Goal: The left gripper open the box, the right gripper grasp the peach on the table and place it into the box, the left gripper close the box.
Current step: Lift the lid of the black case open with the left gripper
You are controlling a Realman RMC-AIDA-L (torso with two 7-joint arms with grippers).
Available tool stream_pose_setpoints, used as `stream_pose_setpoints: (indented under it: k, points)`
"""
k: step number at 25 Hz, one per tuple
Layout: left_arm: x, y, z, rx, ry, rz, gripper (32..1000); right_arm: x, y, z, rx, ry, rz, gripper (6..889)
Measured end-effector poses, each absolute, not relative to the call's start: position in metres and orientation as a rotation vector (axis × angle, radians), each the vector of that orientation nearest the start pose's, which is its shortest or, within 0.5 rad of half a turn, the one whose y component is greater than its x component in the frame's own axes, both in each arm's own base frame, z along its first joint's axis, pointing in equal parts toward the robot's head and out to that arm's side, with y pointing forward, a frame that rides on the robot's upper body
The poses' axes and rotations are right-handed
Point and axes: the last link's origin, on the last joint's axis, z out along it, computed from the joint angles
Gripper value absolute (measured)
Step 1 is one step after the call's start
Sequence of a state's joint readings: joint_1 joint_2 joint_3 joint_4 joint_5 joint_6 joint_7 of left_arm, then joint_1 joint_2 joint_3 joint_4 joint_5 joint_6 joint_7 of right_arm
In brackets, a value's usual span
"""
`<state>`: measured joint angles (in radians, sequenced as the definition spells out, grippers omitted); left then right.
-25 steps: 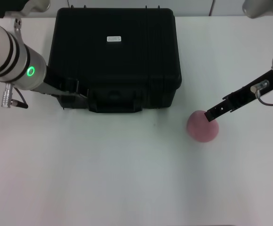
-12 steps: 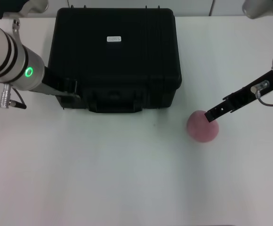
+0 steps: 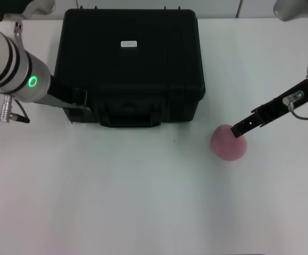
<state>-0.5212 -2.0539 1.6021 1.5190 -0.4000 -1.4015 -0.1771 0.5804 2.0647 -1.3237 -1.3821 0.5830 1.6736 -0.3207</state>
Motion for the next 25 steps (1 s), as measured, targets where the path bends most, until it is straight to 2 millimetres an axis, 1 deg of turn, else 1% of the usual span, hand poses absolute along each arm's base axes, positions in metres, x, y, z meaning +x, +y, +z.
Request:
stream_pose_setpoints:
  k: [9,25]
  points:
    - [-0.159,0.351,0.007,-2.062,-1.344,0.248,371,0.187,0.343,0.016,-2.436,1.34,-0.433,817]
    - [-0.136,0.341,0.031,-2.059,-1.256,0.148,371,0.187,0.343,0.016,-2.438,1.338,-0.434,817]
